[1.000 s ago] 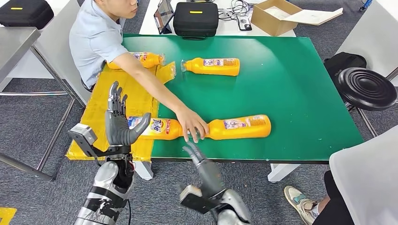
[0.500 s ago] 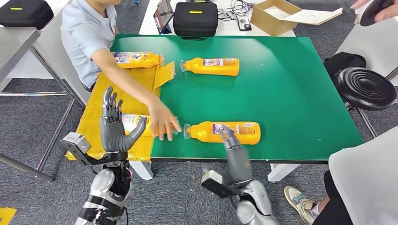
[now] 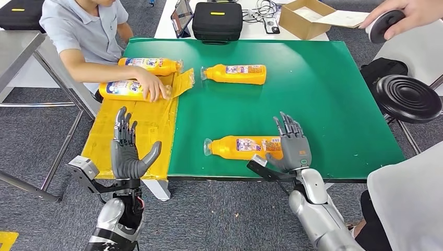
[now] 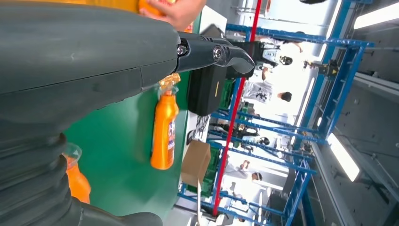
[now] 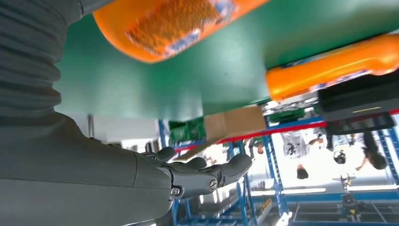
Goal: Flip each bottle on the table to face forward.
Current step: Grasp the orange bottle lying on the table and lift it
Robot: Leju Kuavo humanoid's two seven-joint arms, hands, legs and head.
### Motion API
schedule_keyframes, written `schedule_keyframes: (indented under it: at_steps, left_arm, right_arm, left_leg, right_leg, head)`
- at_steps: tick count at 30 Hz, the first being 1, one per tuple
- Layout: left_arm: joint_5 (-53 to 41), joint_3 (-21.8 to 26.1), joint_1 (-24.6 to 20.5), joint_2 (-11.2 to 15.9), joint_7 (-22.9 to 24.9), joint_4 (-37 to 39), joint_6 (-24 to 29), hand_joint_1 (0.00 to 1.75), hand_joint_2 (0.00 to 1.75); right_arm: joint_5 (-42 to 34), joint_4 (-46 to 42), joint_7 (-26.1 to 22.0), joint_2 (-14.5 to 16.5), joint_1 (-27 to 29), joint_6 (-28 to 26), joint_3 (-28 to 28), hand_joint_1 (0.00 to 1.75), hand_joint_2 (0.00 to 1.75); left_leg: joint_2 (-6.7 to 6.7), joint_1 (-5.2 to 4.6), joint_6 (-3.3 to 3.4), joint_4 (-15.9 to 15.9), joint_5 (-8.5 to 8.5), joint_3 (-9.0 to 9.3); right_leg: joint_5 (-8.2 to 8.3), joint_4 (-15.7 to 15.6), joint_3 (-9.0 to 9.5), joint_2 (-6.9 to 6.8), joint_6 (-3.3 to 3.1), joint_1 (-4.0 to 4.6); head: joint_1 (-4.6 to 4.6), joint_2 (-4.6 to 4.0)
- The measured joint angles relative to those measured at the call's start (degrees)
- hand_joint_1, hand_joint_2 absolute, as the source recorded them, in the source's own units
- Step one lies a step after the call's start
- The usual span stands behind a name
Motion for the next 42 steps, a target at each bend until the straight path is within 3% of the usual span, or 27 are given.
schedule_keyframes:
  at_steps: [4, 11, 14, 31, 32, 36, 42]
  left_arm:
    - [0.04, -0.21, 0.00, -0.08, 0.14, 0.00, -0.08, 0.00, 1.75]
    - [1.02, -0.89, -0.36, -0.63, 1.03, 0.55, -0.90, 0.00, 1.75]
    - [1.22, -1.19, -0.85, -0.99, 1.22, 1.07, -1.09, 0.00, 1.75]
    - [1.28, -2.78, -1.31, -1.40, 1.27, 1.51, -1.40, 0.00, 1.75]
    - [1.28, -2.92, -1.37, -1.40, 1.27, 1.51, -1.45, 0.00, 1.75]
    - [1.29, -3.58, -2.09, -1.40, 1.27, 1.85, -1.57, 0.00, 1.75]
    - [2.18, -4.19, -3.56, -1.41, 1.68, 2.85, -2.54, 0.00, 1.75]
  right_arm:
    - [1.08, 4.82, 2.12, 0.33, -3.18, 0.39, -0.02, 0.00, 1.75]
    - [-2.16, 12.84, 3.51, 2.01, -8.03, 11.71, -0.78, 0.00, 1.75]
    - [-3.64, 15.27, 2.66, 2.80, -8.96, 14.09, -1.30, 0.00, 1.75]
    - [-4.24, 19.33, 1.21, 4.85, -9.42, 15.65, -1.81, 0.00, 1.75]
    - [-4.02, 19.49, 1.51, 4.91, -9.50, 15.61, -1.81, 0.04, 1.75]
    - [-3.40, 20.27, 2.28, 5.14, -10.21, 17.19, -1.81, 1.71, 1.75]
    - [-1.65, 22.07, 5.31, 4.97, -12.17, 21.23, -1.50, 1.75, 1.75]
  left_leg:
    - [0.03, 0.02, 0.00, 0.00, -0.01, 0.00]
    - [-0.03, 0.02, 0.05, 0.00, 0.03, -0.02]
    - [0.00, 0.01, 0.06, 0.01, 0.03, -0.01]
    - [0.02, 0.04, 0.05, 0.01, 0.02, 0.01]
    - [0.02, 0.04, 0.05, 0.01, 0.02, 0.01]
    - [0.02, 0.04, 0.05, 0.01, 0.03, 0.01]
    - [0.04, 0.04, 0.05, 0.01, 0.02, 0.06]
  right_leg:
    - [0.00, 0.00, 0.00, 0.01, 0.00, 0.00]
    - [0.01, -0.01, 0.00, -0.02, 0.01, -0.03]
    - [0.04, -0.01, 0.00, 0.00, 0.04, -0.04]
    - [0.02, -0.01, 0.00, 0.00, 0.03, -0.01]
    - [0.03, -0.01, 0.00, 0.00, 0.03, -0.01]
    - [0.03, -0.01, 0.00, 0.01, 0.04, -0.01]
    - [0.03, -0.01, 0.00, 0.01, 0.03, -0.01]
  head:
    - [0.01, 0.00]
    - [0.01, 0.00]
    - [0.00, 0.00]
    - [0.00, 0.00]
    - [0.00, 0.00]
    - [0.00, 0.00]
    - [0.00, 0.00]
